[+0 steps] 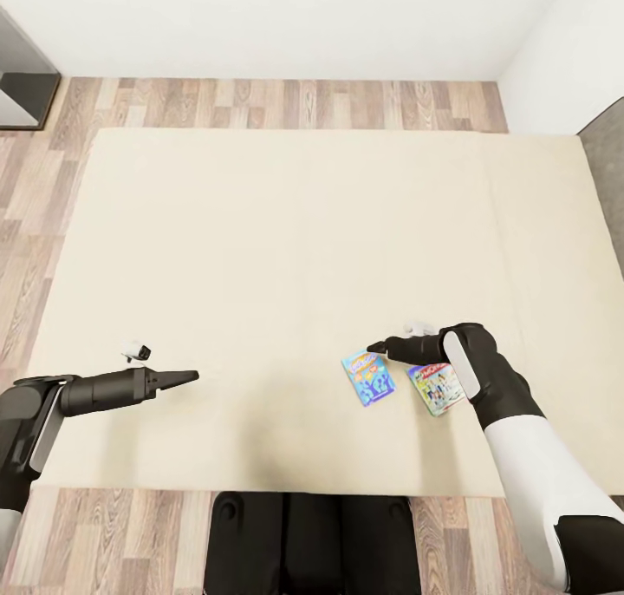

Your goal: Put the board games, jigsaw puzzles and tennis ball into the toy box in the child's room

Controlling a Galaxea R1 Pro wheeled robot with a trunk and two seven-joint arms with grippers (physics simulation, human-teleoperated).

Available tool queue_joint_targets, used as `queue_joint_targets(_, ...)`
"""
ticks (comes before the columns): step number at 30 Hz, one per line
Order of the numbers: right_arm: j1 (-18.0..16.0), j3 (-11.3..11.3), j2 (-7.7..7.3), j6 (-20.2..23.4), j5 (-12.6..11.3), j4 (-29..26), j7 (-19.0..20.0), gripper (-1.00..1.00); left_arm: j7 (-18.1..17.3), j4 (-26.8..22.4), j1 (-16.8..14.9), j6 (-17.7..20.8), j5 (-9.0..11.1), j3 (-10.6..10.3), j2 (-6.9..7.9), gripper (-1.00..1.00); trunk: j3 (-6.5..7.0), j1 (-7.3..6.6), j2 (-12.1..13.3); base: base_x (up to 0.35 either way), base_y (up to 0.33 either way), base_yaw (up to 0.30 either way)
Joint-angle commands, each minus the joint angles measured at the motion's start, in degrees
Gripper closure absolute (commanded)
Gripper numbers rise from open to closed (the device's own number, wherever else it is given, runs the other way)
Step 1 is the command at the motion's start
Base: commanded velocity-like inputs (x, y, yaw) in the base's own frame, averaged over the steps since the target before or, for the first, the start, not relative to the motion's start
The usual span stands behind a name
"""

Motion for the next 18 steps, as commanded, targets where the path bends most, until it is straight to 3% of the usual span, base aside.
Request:
queue_joint_targets(1, 0.0, 0.1, -0.05, 0.2, 0.2, 0.0, 0.3, -1.0, -0.2, 0.0, 0.0, 0.6, 0.1, 0.0, 0.02, -1.0, -0.16, 0.03, -0.1, 0.0, 0.0, 0.0)
queue_joint_targets(18, 0.0, 0.0, -0.05, 0.2, 0.2, -0.1, 0.3, -1.0, -0.2, 0.0, 0.0, 0.6, 0.0, -0.1, 0.02, -1.0, -1.76, 0.03, -0.1, 0.0, 0.0, 0.0)
